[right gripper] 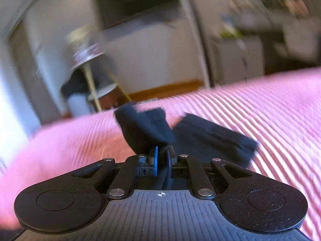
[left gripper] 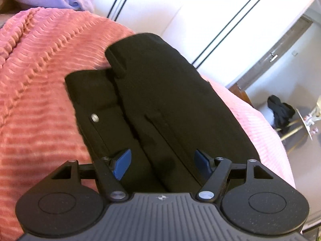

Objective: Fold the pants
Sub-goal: 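Lift the hems with the right gripper and fold them toward the left gripper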

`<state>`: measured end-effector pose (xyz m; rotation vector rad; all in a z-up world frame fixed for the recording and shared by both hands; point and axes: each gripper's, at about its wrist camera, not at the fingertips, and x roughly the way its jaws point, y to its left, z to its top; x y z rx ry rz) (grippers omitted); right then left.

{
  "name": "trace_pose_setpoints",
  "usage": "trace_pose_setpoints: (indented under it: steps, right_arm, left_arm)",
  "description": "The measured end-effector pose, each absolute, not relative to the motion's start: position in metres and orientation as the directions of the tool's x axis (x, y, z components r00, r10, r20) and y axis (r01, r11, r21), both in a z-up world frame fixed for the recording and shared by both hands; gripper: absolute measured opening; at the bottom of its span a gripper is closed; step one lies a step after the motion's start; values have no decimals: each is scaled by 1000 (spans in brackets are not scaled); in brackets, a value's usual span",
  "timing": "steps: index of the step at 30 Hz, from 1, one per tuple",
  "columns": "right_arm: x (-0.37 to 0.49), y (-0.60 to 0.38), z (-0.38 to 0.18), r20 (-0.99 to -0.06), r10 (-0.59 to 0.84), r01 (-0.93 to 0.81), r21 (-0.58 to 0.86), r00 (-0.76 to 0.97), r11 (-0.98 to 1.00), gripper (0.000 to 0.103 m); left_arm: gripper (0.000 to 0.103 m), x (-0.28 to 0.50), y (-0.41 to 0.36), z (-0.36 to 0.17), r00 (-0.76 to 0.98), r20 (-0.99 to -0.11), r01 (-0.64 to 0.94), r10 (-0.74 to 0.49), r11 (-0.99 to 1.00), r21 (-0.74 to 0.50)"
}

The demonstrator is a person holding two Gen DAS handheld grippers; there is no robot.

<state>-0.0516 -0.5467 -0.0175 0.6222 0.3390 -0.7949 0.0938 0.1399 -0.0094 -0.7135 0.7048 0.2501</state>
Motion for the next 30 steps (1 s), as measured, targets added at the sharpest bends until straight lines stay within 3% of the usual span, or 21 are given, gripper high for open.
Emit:
trace_pose_setpoints:
  steps: [4, 11, 13, 17, 22, 25, 27, 30]
  right_arm:
    - [-59, -567, -42, -577, -486, 754, 506, 656, 418, 17]
    - [-66, -582, -54, -539, -405, 670, 659, 738, 343, 25]
    - [-69, -589, -60, -518, -378, 631, 716, 767, 300, 25]
    - [-62, -587, -55, -501, -381, 623, 694, 777, 360, 17]
    - [-68, -582, -39, -461, -433, 621, 681, 775, 387, 12]
    - [-84, -592, -35, -409, -473, 590, 731, 781, 343, 10]
    - [-90, -602, -38, -431, -484, 605, 742, 761, 290, 10]
    - [-82, -609, -49, -509, -452, 659, 698, 732, 280, 14]
  left_arm:
    - [67, 112, 155, -19, 754, -656, -456, -33, 694, -558]
    - [65, 135, 176, -32, 769, -638, -474, -38, 636, -609]
    - [54, 141, 177, -31, 773, -634, -478, -27, 632, -610]
    - [19, 135, 178, -25, 793, -609, -465, -24, 623, -629]
    - [9, 104, 180, 6, 858, -513, -381, -34, 627, -679]
    - [9, 76, 176, 22, 891, -452, -323, -33, 654, -684]
    - [9, 60, 173, 14, 875, -484, -349, -3, 687, -637]
    - [12, 57, 177, -18, 794, -608, -457, 14, 674, -581]
